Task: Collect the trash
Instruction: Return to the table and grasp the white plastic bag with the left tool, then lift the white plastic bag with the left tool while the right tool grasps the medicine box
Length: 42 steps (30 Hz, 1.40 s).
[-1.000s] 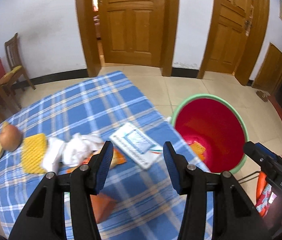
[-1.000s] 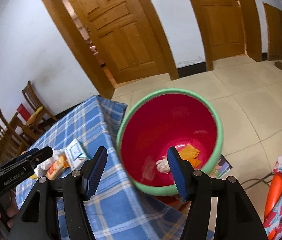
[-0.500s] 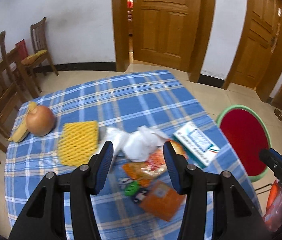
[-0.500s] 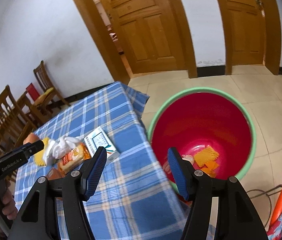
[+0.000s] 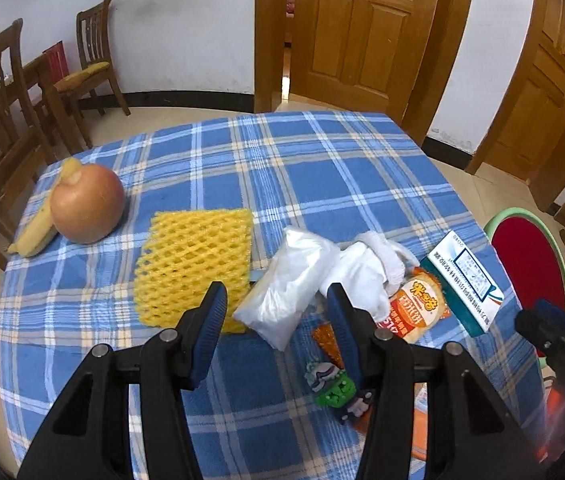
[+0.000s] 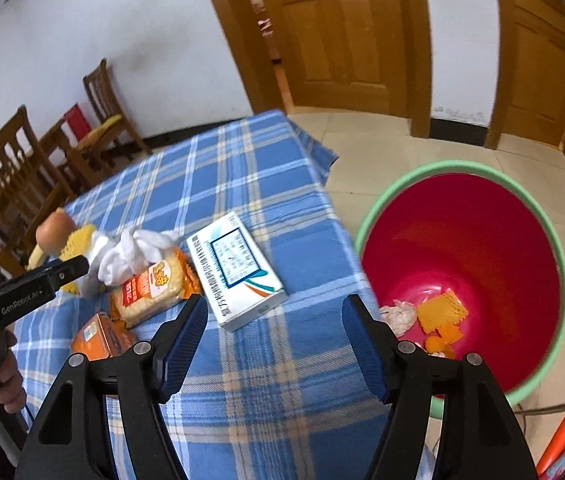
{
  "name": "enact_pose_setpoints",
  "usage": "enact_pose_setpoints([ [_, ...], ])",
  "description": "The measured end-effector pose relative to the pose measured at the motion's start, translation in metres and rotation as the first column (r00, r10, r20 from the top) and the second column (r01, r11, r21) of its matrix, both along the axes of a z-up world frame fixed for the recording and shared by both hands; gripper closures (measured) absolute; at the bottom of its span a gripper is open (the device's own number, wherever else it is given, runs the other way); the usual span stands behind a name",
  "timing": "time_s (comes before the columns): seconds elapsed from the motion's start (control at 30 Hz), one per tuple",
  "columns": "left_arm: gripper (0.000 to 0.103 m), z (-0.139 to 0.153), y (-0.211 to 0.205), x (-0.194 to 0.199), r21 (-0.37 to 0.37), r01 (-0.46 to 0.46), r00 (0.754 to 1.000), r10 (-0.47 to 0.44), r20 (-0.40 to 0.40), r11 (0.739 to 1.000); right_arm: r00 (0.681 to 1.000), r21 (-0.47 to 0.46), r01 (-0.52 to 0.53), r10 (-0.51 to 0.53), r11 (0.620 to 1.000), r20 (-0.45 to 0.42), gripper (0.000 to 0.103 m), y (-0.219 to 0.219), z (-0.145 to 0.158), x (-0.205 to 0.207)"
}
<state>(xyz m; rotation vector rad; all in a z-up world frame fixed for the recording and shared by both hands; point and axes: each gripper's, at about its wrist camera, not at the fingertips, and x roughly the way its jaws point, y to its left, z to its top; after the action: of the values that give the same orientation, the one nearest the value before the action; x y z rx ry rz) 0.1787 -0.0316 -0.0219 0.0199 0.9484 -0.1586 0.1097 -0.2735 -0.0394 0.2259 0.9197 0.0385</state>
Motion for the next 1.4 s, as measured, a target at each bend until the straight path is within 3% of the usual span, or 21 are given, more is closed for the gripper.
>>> enact_pose_setpoints([
  [0.27,0.051,-0.013,-0.005,0.013,0.003,0.035,0.999,-0.034,-0.015,0.999,0.998,-0.052,-0.055,0.053,0.997,-0.044,0.032,0.014,-0.013,0.018],
  [0.47,0.067,-0.018,-0.003,0.020,-0.015,0.042,0.999,-0.042,-0.017,0.999,0.996,-0.065,-0.076,0.072,0.995,-0.059,0.032,0.019,-0.021,0.027],
  [0.8,0.070,-0.021,0.003,0.022,-0.036,0.032,0.999,-0.032,-0.017,0.999,0.996,-0.067,-0.074,0.069,0.995,-0.061,0.032,0.020,-0.027,0.034],
  [0.83,0.070,-0.021,0.003,0.022,-0.039,0.031,0.999,-0.032,-0.017,0.999,0.996,-0.068,-0.074,0.070,0.995,-0.058,0.032,0.020,-0.027,0.034],
  [0.9,0.070,-0.018,0.005,0.019,-0.053,0.030,0.999,-0.031,-0.012,0.998,0.996,-0.070,-0.077,0.073,0.995,-0.051,0.043,0.021,-0.026,0.034],
  [1.4,0.070,0.021,-0.001,-0.018,-0.139,0.096,0.995,-0.089,0.055,0.986,0.999,0.007,-0.041,0.041,0.999,-0.002,0.043,0.009,-0.013,0.009],
])
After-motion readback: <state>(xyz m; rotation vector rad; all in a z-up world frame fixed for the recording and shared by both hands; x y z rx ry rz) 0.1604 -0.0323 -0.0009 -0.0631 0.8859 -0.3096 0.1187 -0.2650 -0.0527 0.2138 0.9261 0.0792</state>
